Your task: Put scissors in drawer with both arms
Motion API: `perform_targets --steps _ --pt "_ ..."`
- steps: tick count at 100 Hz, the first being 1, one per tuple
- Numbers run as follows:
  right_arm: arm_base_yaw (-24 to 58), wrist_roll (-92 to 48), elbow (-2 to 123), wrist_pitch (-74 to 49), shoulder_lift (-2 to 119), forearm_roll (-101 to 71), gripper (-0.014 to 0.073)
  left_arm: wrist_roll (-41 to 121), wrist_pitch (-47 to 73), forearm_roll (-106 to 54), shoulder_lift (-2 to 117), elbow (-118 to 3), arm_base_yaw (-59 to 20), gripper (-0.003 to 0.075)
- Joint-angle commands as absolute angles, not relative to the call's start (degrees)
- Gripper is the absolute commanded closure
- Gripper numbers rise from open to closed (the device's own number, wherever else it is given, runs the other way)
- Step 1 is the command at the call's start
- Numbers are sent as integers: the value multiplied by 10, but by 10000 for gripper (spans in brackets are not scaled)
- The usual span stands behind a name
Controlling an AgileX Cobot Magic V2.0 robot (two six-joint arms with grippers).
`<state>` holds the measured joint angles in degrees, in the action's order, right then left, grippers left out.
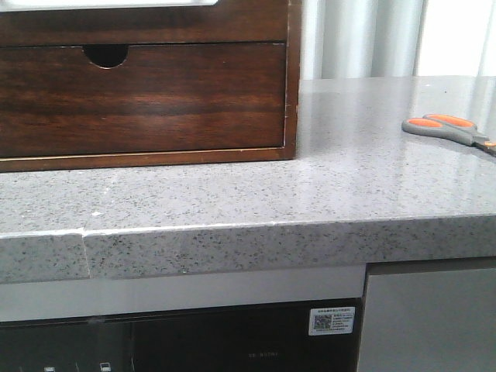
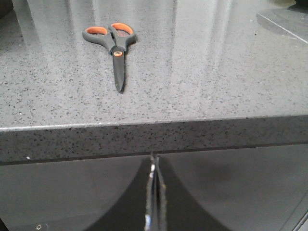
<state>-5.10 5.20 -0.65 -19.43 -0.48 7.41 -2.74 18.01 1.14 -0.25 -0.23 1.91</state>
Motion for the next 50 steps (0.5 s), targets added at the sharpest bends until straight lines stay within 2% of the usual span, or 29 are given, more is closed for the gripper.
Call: perform_targets --steps 1,50 --pt "-53 46 -25 -175 -21 75 659 -31 130 14 -22 9 20 740" --pt "-53 46 -25 -70 -21 75 659 -31 64 0 -22 9 20 740"
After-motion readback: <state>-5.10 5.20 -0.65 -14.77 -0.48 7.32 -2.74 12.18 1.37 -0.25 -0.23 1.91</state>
